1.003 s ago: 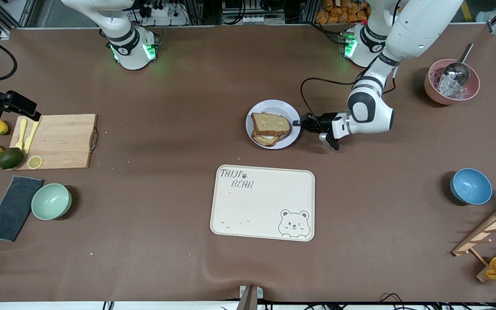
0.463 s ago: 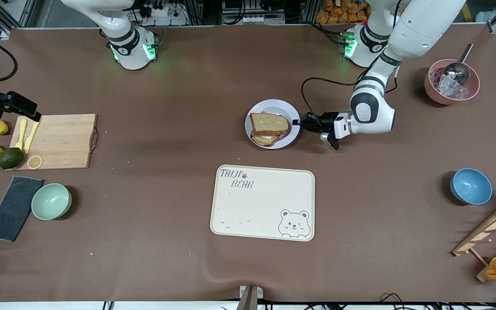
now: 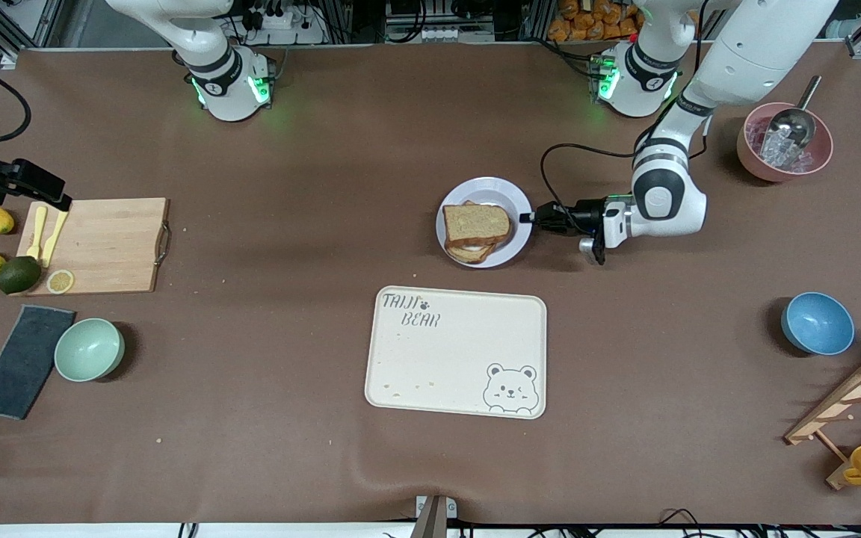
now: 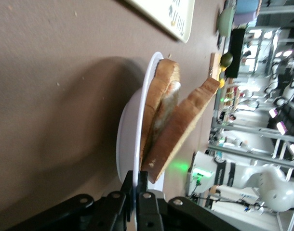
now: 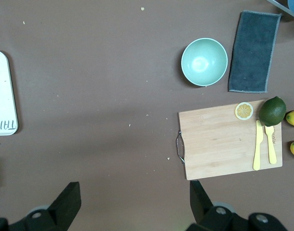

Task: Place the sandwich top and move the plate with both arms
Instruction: 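Slide the plate with the left gripper onto the bear tray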

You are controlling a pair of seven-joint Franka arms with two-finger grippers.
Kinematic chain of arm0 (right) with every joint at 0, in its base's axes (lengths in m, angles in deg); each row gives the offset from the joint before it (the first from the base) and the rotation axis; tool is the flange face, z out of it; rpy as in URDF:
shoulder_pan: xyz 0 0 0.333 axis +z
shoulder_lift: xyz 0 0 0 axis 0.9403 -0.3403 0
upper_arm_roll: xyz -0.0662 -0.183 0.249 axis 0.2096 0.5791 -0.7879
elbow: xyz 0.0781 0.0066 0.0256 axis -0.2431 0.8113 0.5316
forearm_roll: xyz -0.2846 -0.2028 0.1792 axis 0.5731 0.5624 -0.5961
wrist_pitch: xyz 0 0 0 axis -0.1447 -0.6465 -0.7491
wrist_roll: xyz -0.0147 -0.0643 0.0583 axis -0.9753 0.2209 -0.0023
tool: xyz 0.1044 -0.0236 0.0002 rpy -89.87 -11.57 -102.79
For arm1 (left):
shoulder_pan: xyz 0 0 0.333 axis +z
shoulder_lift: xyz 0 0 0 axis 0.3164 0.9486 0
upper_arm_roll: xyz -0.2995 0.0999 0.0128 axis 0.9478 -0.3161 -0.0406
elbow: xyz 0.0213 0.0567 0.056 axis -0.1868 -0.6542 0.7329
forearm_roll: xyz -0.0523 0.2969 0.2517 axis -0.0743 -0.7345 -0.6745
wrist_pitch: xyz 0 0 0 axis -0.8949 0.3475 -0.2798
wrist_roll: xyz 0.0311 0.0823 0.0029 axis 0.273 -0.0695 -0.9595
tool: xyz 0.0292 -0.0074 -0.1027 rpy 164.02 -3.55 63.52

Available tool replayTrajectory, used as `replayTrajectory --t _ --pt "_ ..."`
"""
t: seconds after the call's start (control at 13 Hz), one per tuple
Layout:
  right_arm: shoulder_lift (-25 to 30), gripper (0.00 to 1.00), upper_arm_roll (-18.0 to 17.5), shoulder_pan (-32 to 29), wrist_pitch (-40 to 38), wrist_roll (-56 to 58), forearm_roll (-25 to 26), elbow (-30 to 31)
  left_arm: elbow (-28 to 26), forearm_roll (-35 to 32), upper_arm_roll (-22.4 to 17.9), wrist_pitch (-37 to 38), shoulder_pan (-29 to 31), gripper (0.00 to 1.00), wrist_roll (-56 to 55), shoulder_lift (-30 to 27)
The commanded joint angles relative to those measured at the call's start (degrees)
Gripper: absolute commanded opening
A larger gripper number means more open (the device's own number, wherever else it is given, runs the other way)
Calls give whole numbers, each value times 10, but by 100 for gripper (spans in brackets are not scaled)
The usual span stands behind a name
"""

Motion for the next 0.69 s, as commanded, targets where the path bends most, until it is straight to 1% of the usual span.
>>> replayTrajectory --t 0.0,0.31,0.46,0.62 --pt "0 100 1 2 -3 -11 2 1 1 40 4 43 25 0 16 -14" --pt "0 100 1 1 -5 -11 2 1 1 77 4 110 67 0 43 -13" --pt "0 100 1 0 -5 -10 2 1 12 92 4 113 73 0 43 -10" --pt "0 100 1 0 -4 -10 2 1 34 144 4 111 64 0 42 -1"
